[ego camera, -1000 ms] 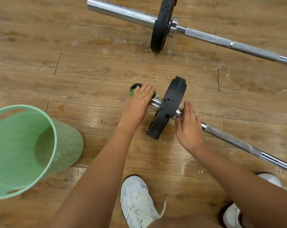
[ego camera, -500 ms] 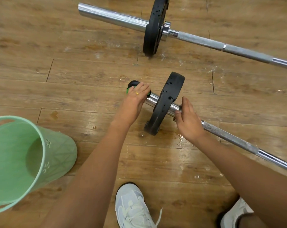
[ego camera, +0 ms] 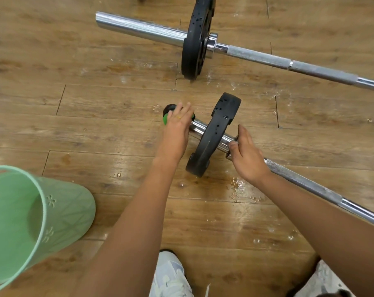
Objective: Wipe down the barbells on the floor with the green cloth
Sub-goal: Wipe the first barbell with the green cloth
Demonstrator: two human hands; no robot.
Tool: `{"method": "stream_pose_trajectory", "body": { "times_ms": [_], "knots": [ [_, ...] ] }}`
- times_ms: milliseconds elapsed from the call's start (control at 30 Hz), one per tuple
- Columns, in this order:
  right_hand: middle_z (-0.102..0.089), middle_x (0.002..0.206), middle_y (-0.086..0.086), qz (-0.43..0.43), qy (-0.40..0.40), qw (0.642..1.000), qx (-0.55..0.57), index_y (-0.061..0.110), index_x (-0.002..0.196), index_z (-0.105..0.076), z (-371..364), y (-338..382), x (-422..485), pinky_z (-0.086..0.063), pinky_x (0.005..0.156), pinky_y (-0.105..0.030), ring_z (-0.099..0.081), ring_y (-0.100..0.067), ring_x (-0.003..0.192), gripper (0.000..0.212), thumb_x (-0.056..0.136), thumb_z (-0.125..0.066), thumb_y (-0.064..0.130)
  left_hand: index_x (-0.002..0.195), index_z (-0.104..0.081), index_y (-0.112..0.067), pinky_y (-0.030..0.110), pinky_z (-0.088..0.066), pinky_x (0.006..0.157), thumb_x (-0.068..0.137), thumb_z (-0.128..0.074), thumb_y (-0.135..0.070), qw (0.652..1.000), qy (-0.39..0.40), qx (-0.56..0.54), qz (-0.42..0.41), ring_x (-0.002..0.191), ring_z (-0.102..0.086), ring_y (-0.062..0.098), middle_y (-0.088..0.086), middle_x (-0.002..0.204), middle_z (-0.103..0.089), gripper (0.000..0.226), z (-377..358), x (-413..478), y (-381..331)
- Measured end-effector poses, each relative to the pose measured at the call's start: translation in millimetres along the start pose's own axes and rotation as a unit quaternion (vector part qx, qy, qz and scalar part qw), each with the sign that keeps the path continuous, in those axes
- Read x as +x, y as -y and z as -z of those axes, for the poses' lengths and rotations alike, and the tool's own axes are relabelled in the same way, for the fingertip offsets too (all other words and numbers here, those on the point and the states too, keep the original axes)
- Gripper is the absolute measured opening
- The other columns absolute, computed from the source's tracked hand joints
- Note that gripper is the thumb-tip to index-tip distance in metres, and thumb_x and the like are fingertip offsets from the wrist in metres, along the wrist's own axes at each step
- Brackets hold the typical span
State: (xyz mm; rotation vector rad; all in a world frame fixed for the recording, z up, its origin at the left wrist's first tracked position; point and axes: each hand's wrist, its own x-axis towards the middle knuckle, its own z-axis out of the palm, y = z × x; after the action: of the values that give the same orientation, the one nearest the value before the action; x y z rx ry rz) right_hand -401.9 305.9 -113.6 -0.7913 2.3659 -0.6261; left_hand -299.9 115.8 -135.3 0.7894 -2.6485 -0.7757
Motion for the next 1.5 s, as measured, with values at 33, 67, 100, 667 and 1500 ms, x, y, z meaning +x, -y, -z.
{"method": "stream_pose_trajectory", "body": {
  "times_ms": [33, 67, 100, 667, 1500],
  "knots": [
    [-0.003, 0.168, 0.002, -0.001, 0.000, 1.000, 0.001, 0.016, 0.160, 0.000, 1.2, 0.3, 2.0, -0.011, 0.124, -0.048, -0.006, -0.014, 0.154, 0.060, 0.109, -0.024, 0.036, 0.151, -0.044, -0.009, 0.044, -0.011, 0.126, 0.100, -0.044, 0.011, 1.000, 0.006, 0.000, -0.016, 0.154, -0.018, 0.024, 0.006, 0.161, -0.037, 0.054, -2.2, -4.6, -2.7],
    [-0.003, 0.169, 0.001, -0.002, -0.003, 1.000, 0.000, 0.015, 0.160, 0.000, 1.7, 0.1, 3.6, -0.011, 0.124, -0.047, -0.007, -0.015, 0.154, 0.060, 0.109, -0.023, 0.036, 0.152, -0.041, -0.009, 0.044, -0.011, 0.126, 0.097, -0.045, 0.015, 0.999, 0.019, 0.004, -0.036, 0.155, -0.017, 0.023, 0.005, 0.162, -0.035, 0.060, -4.1, -6.2, -3.6],
    [-0.003, 0.169, 0.001, -0.003, -0.007, 1.000, -0.001, 0.015, 0.160, 0.000, 1.8, -0.1, 4.9, -0.011, 0.123, -0.046, -0.007, -0.015, 0.154, 0.060, 0.109, -0.023, 0.036, 0.153, -0.039, -0.010, 0.043, -0.011, 0.127, 0.096, -0.046, 0.017, 0.998, 0.031, 0.011, -0.052, 0.155, -0.016, 0.022, 0.005, 0.163, -0.033, 0.064, -4.5, -3.2, -3.5],
    [0.003, 0.168, -0.009, 0.012, -0.108, 0.977, -0.183, 0.008, 0.159, -0.001, -19.9, -9.5, 1.6, 0.010, 0.123, -0.040, 0.012, -0.019, 0.154, 0.064, 0.106, -0.007, 0.043, 0.148, -0.047, -0.011, 0.045, -0.012, 0.127, 0.103, -0.046, 0.002, 1.000, 0.017, 0.002, -0.011, 0.153, -0.024, 0.022, 0.004, 0.157, -0.043, 0.048, -2.5, 24.6, 0.6],
    [0.003, 0.168, -0.007, 0.049, -0.083, 0.981, -0.166, 0.010, 0.159, 0.000, -52.4, 0.4, -60.3, 0.000, 0.126, -0.043, 0.012, -0.016, 0.154, 0.060, 0.109, -0.023, 0.033, 0.155, -0.037, -0.009, 0.028, 0.005, 0.122, 0.087, -0.051, 0.023, 0.989, 0.085, -0.012, -0.118, 0.155, -0.014, 0.020, 0.006, 0.164, -0.028, 0.076, 14.9, -56.9, 8.4]
  ]
}}
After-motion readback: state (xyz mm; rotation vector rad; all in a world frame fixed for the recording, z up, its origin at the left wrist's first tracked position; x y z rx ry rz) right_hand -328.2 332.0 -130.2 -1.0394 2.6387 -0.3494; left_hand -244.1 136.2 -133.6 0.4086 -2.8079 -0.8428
